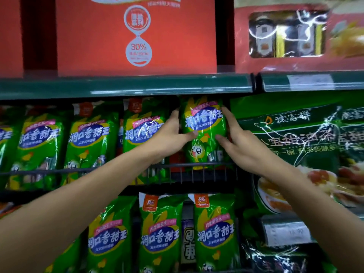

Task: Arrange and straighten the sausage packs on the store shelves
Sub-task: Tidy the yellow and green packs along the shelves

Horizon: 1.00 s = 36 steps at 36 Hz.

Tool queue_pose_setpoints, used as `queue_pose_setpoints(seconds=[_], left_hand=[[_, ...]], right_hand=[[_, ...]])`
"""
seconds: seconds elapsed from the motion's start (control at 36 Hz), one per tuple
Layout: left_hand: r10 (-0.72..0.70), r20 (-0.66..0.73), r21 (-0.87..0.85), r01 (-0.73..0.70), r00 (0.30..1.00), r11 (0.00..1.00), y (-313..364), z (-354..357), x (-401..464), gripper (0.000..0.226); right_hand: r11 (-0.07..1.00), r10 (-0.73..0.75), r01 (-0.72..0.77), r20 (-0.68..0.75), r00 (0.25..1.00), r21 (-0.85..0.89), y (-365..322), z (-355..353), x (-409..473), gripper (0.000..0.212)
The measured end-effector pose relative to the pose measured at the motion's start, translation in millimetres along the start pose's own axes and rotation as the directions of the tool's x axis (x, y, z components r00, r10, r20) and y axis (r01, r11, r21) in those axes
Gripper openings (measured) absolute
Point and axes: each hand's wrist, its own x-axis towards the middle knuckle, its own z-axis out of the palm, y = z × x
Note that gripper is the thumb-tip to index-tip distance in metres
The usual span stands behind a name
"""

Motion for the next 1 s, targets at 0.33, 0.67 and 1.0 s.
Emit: queue_pose_setpoints(seconds=[0.33,0.67,1.0], left_hand=[[0.04,-0.032,0.108,-0.036,0.999,0.994,8,-3,3,0.09],[0.113,-0.011,0.361,-0.102,0.994,0.927,-6,-8,-3,0.08],[0.301,0.028,0.539,-0.268,0.953,0.798,-18,9,-46,0.079]], right_hand=[[0.996,-0.004,0.008,-0.04,0.999,0.085,5,-3,7,0.07],[0.989,-0.006,0.009,-0.021,1.0,0.148,13,0,1,0.075],[0.992,0.045,-0.033,0.101,0.994,-0.118,10,0,-13,0.078]])
